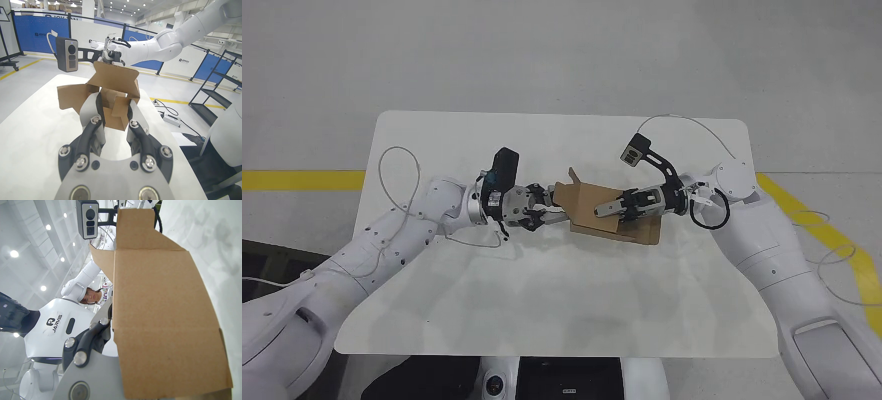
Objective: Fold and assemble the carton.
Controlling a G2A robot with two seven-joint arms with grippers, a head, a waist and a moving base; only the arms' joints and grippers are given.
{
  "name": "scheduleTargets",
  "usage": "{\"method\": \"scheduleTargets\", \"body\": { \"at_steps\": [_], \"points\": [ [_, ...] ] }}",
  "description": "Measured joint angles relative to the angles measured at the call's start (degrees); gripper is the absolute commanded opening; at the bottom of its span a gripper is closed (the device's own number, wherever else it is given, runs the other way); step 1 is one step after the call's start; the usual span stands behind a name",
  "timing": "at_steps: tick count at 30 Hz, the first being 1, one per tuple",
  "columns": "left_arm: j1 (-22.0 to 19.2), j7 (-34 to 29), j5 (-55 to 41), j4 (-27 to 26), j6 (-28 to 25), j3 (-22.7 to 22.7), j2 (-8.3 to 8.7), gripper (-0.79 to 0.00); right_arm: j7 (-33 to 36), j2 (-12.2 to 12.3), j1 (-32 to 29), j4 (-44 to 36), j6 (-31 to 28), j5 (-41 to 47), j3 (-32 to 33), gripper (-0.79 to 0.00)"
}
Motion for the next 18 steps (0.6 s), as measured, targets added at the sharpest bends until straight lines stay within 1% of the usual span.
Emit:
{"method": "scheduleTargets", "body": {
  "at_steps": [3,5,12,18],
  "points": [
    [0.22,-1.38,-0.68,0.34,0.0,-0.41,-0.28,-0.61,0.0,0.0,0.0,0.0,0.0,0.0,0.0,-0.785],
    [0.41,-2.2,-1.0,0.32,0.0,-0.6,-0.43,-0.634,0.0,0.0,0.0,0.0,0.0,0.0,0.0,-0.785],
    [0.81,-4.39,-1.72,-0.73,0.0,-0.73,-1.02,-0.65,0.0,0.0,0.0,0.0,0.0,0.0,0.0,-0.785],
    [0.65,-5.09,-1.73,-1.35,0.0,-0.47,-1.71,-0.625,0.0,0.0,0.0,0.0,0.0,0.0,0.0,-0.785]
  ]
}}
